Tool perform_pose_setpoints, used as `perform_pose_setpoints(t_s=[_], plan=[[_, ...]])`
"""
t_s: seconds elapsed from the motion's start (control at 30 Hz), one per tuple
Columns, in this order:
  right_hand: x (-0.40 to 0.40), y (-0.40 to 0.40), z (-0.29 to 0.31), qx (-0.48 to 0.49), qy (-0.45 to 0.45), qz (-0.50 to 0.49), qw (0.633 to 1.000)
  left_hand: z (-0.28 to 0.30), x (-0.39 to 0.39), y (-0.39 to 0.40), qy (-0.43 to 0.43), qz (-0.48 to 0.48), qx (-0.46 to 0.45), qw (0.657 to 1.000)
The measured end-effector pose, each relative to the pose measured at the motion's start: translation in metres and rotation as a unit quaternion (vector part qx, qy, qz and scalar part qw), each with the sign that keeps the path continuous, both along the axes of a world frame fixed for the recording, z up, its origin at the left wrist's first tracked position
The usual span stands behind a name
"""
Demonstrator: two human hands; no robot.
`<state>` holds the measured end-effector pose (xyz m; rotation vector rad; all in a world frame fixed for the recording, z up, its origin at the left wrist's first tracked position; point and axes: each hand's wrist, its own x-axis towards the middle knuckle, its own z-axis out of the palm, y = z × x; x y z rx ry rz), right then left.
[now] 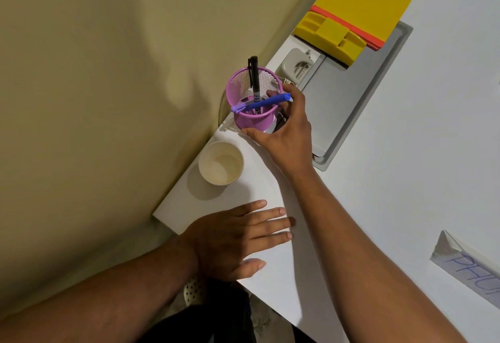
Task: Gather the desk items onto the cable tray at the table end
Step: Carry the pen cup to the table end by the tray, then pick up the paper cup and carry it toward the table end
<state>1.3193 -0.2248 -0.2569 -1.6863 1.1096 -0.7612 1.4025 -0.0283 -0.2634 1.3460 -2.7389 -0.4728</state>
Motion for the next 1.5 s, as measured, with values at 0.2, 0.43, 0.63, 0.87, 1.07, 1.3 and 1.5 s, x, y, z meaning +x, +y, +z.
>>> perform_pose_setpoints(t_s=[0.2, 0.43, 0.63, 0.87, 1.07, 1.3, 1.5], plan=[[0.003, 0.0, -0.002, -0.005, 0.009, -0.01, 1.0, -0.001, 0.001, 0.002, 0.015, 0.002, 0.009, 1.0], [0.0, -0.001, -0.007, -0.011, 0.01, -0.006, 1.0, -0.006, 0.001, 0.003, 0.057, 0.005, 0.017, 0.998], [-0.019, 0.009, 0.005, -0.004, -0.021, -0.033, 0.999, -0.011, 0.002, 0.004, 0.059, 0.004, 0.024, 0.998], [-0.051, 0.058, 0.024, -0.007, -0.031, 0.001, 0.999, -0.007, 0.003, 0.003, 0.046, 0.002, -0.002, 0.999], [-0.036, 0.068, 0.029, 0.076, 0.018, 0.229, 0.97, -0.003, 0.001, 0.008, 0.093, 0.023, -0.045, 0.994], [-0.01, 0.075, 0.016, -0.015, 0.048, 0.215, 0.975, -0.004, 0.001, 0.006, 0.049, 0.014, -0.005, 0.999], [-0.003, 0.08, 0.001, -0.036, 0.056, 0.174, 0.983, -0.004, 0.001, 0.007, 0.06, 0.016, 0.011, 0.998]])
